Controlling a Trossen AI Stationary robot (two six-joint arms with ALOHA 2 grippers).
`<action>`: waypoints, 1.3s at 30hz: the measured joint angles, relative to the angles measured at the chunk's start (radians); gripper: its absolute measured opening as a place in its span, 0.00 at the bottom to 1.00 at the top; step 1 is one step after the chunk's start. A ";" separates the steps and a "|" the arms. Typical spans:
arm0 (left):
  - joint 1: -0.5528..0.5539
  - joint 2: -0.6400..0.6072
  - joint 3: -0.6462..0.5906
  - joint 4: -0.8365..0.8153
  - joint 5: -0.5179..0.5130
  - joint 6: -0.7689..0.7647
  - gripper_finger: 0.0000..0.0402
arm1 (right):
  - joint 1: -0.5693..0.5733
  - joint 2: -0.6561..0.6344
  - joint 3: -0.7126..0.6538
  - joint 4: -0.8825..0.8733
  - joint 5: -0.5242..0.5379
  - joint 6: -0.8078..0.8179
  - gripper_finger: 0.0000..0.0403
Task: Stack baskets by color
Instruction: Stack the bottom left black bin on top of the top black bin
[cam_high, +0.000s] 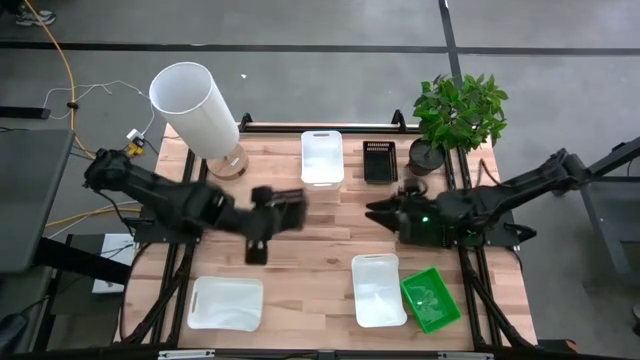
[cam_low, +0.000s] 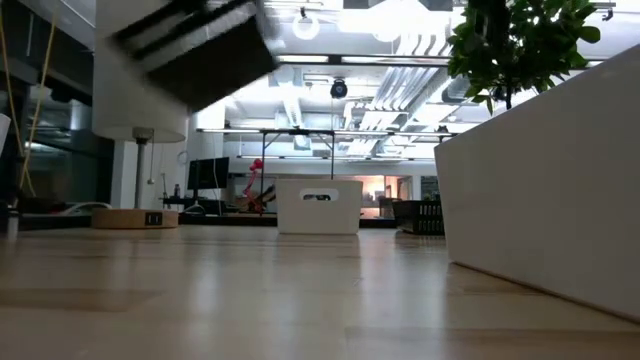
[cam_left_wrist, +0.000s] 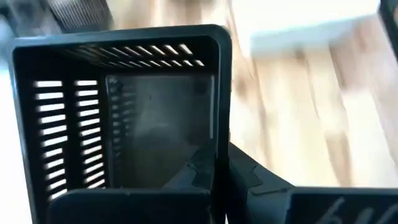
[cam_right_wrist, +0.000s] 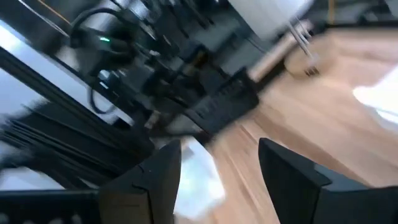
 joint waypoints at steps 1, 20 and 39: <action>0.030 0.012 0.032 0.029 0.000 0.064 0.00 | 0.000 -0.013 0.000 0.035 0.000 -0.019 0.50; 0.329 0.613 0.405 0.450 0.078 1.332 0.00 | 0.001 -0.086 0.000 0.484 0.105 -0.364 0.50; 0.528 0.893 0.477 0.756 0.122 1.760 0.00 | 0.003 -0.079 0.000 0.474 0.154 -0.356 0.50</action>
